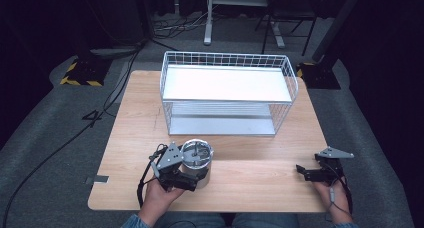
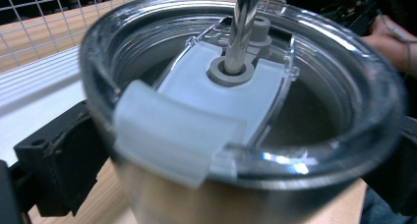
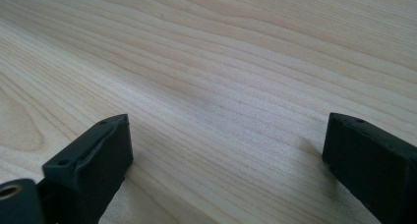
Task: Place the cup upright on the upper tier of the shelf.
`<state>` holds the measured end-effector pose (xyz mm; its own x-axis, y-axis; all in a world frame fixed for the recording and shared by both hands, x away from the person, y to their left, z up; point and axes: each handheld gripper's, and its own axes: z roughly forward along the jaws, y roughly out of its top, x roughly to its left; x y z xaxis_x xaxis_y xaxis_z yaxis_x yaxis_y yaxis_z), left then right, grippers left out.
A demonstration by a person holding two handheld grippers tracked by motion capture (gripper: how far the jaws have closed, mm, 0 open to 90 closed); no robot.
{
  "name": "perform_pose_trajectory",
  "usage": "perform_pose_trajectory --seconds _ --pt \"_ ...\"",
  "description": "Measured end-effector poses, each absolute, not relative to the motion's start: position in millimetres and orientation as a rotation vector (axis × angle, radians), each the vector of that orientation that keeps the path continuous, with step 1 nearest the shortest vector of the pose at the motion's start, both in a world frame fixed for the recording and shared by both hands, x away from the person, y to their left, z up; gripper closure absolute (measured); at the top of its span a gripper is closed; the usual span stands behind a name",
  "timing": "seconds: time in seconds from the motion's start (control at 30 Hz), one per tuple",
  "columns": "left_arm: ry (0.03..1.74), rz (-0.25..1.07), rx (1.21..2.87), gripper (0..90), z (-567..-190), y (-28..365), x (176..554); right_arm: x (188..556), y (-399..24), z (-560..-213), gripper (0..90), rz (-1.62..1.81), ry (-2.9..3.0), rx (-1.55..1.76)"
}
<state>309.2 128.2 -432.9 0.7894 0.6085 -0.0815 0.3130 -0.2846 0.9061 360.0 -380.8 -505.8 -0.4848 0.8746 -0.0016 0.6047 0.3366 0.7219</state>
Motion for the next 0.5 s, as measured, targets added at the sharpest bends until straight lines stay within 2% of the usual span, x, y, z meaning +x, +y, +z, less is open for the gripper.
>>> perform_pose_trajectory --seconds 0.5 --pt "0.697 0.337 1.897 2.1 -441.2 120.0 316.1 360.0 -380.9 -505.8 5.4 0.944 2.217 1.304"
